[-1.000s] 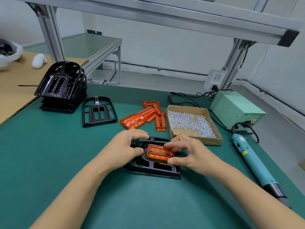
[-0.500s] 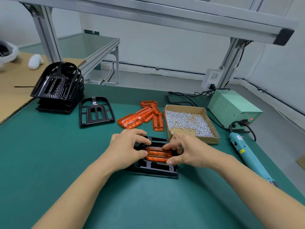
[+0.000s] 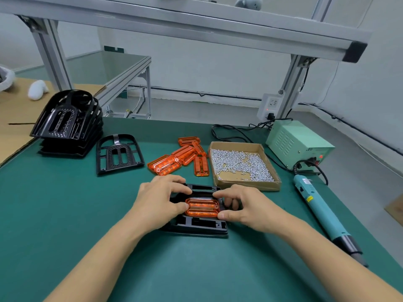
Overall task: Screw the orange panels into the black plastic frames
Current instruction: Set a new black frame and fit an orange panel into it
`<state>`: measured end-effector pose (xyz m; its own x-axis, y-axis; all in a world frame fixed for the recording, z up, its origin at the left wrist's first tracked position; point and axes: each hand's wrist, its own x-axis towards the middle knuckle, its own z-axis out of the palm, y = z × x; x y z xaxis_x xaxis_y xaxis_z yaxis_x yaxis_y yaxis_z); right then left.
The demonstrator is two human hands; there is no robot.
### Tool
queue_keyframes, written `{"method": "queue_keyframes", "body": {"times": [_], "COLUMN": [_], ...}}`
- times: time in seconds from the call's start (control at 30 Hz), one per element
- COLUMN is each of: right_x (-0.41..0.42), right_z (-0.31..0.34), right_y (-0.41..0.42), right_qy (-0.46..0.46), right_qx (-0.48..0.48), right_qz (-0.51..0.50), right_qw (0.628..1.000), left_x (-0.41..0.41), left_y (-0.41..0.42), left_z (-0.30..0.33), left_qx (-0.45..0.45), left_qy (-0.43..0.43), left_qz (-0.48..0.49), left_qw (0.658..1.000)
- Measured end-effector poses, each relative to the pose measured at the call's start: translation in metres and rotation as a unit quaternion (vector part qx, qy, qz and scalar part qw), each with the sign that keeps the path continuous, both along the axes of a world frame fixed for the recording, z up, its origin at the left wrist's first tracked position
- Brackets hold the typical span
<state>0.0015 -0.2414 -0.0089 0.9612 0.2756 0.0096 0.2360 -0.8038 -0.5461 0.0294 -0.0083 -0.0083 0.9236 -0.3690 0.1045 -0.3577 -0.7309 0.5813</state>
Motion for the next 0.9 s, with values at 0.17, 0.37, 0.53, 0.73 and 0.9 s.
{"method": "queue_keyframes", "body": {"times": [0.17, 0.37, 0.53, 0.73, 0.9], "right_x": [-0.013, -0.026, -0.026, -0.017, -0.024], "right_z": [0.002, 0.005, 0.001, -0.003, -0.013], "right_y": [-0.012, -0.016, -0.001, -0.001, -0.005], "right_qy": [-0.055, -0.059, -0.088, -0.115, -0.118], "right_qx": [-0.011, -0.026, -0.074, -0.19, -0.17], "right_qz": [-0.016, -0.014, 0.049, 0.082, 0.059], "right_qw": [0.998, 0.998, 0.992, 0.972, 0.977], "left_x": [-0.003, -0.008, -0.006, -0.004, -0.003], "left_y": [-0.004, -0.031, -0.035, -0.034, -0.033], "left_z": [-0.004, -0.004, -0.011, -0.013, -0.012], "left_qx": [0.05, 0.056, 0.057, 0.048, 0.04], "left_qy": [-0.052, -0.105, -0.105, -0.106, -0.091], "left_qz": [0.009, -0.103, -0.105, -0.109, -0.108], "left_qw": [0.997, 0.987, 0.987, 0.987, 0.989]}}
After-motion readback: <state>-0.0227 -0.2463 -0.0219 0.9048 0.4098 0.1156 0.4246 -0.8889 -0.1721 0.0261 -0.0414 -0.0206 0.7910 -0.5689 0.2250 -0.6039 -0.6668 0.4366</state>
